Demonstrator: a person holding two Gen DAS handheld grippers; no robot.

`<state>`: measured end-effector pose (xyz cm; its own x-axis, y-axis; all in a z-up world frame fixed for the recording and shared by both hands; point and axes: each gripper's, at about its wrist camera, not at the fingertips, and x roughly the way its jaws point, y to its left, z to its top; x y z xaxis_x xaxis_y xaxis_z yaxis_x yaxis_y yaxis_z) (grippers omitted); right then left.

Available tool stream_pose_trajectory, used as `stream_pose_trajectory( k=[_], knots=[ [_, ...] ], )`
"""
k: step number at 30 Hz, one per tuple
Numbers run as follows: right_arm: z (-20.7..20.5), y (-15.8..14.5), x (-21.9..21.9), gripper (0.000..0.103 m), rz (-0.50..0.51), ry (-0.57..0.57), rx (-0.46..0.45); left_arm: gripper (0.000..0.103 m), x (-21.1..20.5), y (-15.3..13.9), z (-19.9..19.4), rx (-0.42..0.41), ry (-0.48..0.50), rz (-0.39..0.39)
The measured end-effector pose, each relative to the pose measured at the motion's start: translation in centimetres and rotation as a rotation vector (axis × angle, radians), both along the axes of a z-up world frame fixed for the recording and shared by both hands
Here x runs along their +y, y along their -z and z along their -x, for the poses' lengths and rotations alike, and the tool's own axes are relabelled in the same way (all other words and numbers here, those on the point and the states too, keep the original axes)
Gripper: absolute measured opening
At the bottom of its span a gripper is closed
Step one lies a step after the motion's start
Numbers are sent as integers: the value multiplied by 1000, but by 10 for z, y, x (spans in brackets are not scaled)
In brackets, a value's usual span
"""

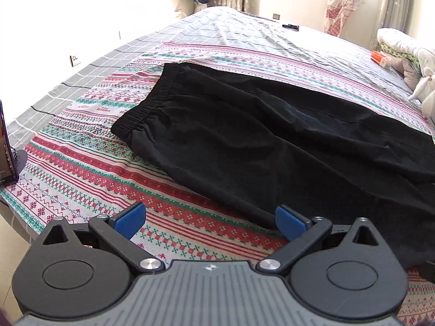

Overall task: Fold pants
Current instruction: 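Grasp the black trousers' waistband corners with both grippers and lift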

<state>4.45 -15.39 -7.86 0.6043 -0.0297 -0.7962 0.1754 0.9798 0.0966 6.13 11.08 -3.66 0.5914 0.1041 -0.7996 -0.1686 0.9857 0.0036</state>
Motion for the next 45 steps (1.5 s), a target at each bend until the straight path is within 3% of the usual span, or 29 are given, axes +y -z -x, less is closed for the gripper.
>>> stream_pose_trajectory(
  k=[3,6,8,11,16,19,23,25,27,29,30,33,45],
  knots=[
    [-10,9,17,103,13,-59,-8,103,27,14,-27,15,-30,21],
    [-21,17,39,103,43,-121,-15,103,58,18,-57,0,-83,-5],
    [-29,23,49,103,-20,-169,6,103,79,26,-74,11,-123,8],
    [-36,32,64,100,-103,-214,-9,103,106,45,-88,6,-183,96],
    [-40,44,98,95,-28,-334,-77,100,133,74,-96,-67,-215,269],
    [-42,56,117,91,22,-393,-100,87,140,71,-104,-122,-184,286],
    [-45,74,145,75,128,-473,-120,68,161,68,-99,-177,-217,365],
    [-44,76,156,67,166,-496,-173,58,166,69,-100,-188,-229,356],
    [-44,75,165,44,176,-530,-199,43,169,69,-100,-202,-226,344],
    [-46,75,172,16,172,-556,-206,37,169,67,-100,-201,-229,312],
    [-45,75,176,7,183,-567,-208,34,169,66,-100,-200,-234,294],
    [-43,73,188,4,232,-606,-201,32,168,57,-95,-204,-256,220],
    [-18,55,241,1,94,-825,-157,31,209,49,-73,-208,-453,17]
  ],
)
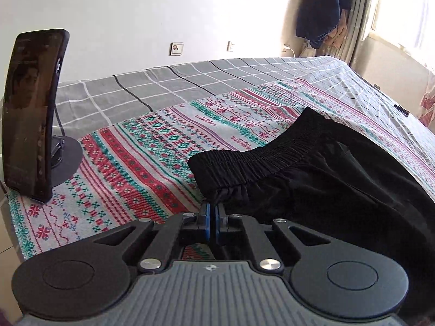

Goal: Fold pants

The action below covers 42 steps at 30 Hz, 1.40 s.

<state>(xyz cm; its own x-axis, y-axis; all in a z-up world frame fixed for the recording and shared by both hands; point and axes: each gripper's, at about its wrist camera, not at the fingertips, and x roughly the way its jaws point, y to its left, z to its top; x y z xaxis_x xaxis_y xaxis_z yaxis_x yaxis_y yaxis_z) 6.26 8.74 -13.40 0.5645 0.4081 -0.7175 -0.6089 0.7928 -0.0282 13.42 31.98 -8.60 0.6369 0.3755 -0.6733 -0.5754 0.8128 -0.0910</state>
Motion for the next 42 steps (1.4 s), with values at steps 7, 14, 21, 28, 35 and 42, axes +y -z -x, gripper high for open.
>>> stream_pose_trajectory(
  k=[7,14,21,28,35,42],
  knots=[
    [1,-5,-3,18,-26,3,57,44,-6,-3,4,61,37,-100],
    [9,-29,-67,58,-96,221,70,87,-49,-12,15,29,192,-114],
    [30,-39,-153,74,-50,503,35,98,-125,-10,25,34,470,17],
    [56,-36,-254,77,22,766,28,103,-212,0,44,47,763,52],
    [67,-34,-374,77,15,986,32,103,-286,17,71,82,1061,33],
    [56,-27,-443,77,-52,1022,33,103,-351,26,92,64,1309,44]
  ],
)
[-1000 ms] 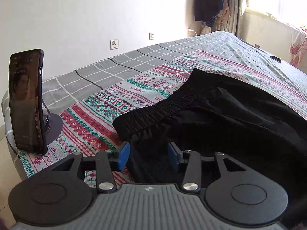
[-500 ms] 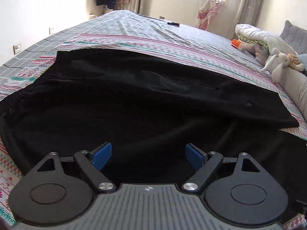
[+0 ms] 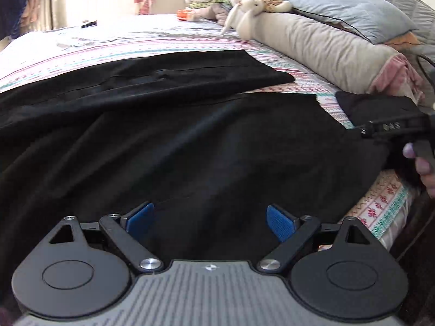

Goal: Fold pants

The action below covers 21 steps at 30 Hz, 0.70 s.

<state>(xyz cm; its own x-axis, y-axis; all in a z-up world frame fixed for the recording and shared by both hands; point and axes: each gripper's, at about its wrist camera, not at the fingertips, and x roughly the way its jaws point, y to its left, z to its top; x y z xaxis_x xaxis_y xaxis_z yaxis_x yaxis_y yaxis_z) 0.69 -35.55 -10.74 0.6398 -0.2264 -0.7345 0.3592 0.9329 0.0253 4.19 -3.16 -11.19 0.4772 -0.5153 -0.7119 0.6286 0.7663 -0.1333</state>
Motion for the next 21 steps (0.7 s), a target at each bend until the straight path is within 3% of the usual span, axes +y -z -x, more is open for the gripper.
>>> stream_pose_trajectory(
  k=[3,9,11,13,14,15,17,18,19,20,21],
  knots=[
    [-15,8,-16,77,-27,8,19,103,-28,5,6,-26,103,9],
    [-43,24,-35,67,32,58,72,103,-71,16,22,-38,313,17],
    [-45,26,-44,65,-7,80,49,103,-80,20,27,-54,355,4],
    [-46,26,-50,57,-20,100,38,103,-94,24,36,-111,405,-29],
    [-46,25,-50,47,-24,98,34,100,-100,25,40,-137,423,-28],
    [-45,24,-49,30,-20,90,32,94,-104,25,39,-136,436,-20],
    [-47,22,-46,9,-21,53,34,83,-110,24,39,-147,440,-21],
    [-48,21,-44,5,-15,41,41,71,-112,23,39,-148,444,-15],
    [-49,21,-41,3,2,35,47,66,-114,23,37,-146,441,-13],
    [-50,20,-38,2,24,33,53,51,-122,22,34,-142,437,-13],
    [-50,18,-35,2,45,31,54,29,-125,20,31,-123,445,-4]
  ],
)
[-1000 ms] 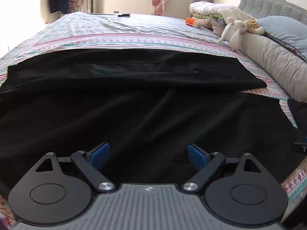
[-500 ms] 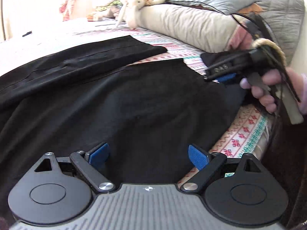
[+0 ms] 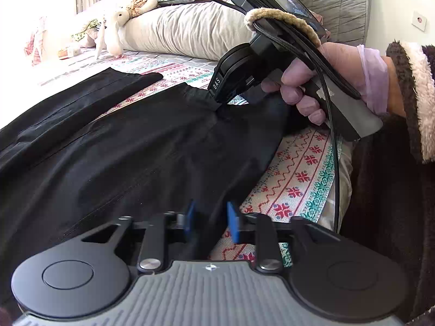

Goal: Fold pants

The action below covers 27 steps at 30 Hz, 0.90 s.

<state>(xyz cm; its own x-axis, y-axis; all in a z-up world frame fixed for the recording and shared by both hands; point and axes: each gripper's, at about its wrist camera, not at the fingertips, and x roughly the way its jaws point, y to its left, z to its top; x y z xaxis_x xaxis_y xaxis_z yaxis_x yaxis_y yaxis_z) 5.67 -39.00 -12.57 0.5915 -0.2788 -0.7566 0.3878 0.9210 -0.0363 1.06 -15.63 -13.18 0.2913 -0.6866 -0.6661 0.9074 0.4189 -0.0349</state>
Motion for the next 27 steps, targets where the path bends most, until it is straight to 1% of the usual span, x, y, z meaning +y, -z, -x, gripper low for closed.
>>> stream_pose_trajectory(
  k=[2,5,7,10,13,14,15,16,17,18,19,21,23,24,25,27],
  knots=[
    [2,-6,7,2,46,3,-2,28,-1,-3,-1,26,-18,13],
    [5,-17,17,2,152,3,19,27,1,-11,4,46,17,76],
    [7,-22,22,2,228,-7,44,27,2,-15,7,61,45,97],
    [9,-20,23,2,248,-11,94,28,-2,-11,8,101,75,70],
    [9,-6,24,2,262,-16,152,29,-5,-5,6,165,106,26],
    [9,-1,24,4,270,-19,168,30,-5,-2,7,199,124,10],
    [9,3,25,8,283,-19,181,33,-4,-2,8,213,135,17],
    [10,6,26,10,296,-15,190,37,-3,-4,10,220,143,25],
    [10,5,26,14,301,-13,193,51,-3,-6,12,224,155,23],
    [11,4,26,15,300,-9,194,61,-1,-9,14,214,161,31],
    [11,0,25,16,291,-8,187,66,1,-12,15,194,159,42],
    [10,-11,23,26,266,-6,161,82,6,-18,14,148,141,53],
    [7,-23,21,48,239,-4,124,89,10,-25,7,111,99,65],
    [5,-29,20,53,224,0,102,92,13,-28,2,98,72,69],
    [1,-35,19,54,204,3,80,94,16,-31,-3,86,39,71],
    [-10,-44,15,56,145,15,40,101,21,-37,-17,61,-35,69]
  ],
)
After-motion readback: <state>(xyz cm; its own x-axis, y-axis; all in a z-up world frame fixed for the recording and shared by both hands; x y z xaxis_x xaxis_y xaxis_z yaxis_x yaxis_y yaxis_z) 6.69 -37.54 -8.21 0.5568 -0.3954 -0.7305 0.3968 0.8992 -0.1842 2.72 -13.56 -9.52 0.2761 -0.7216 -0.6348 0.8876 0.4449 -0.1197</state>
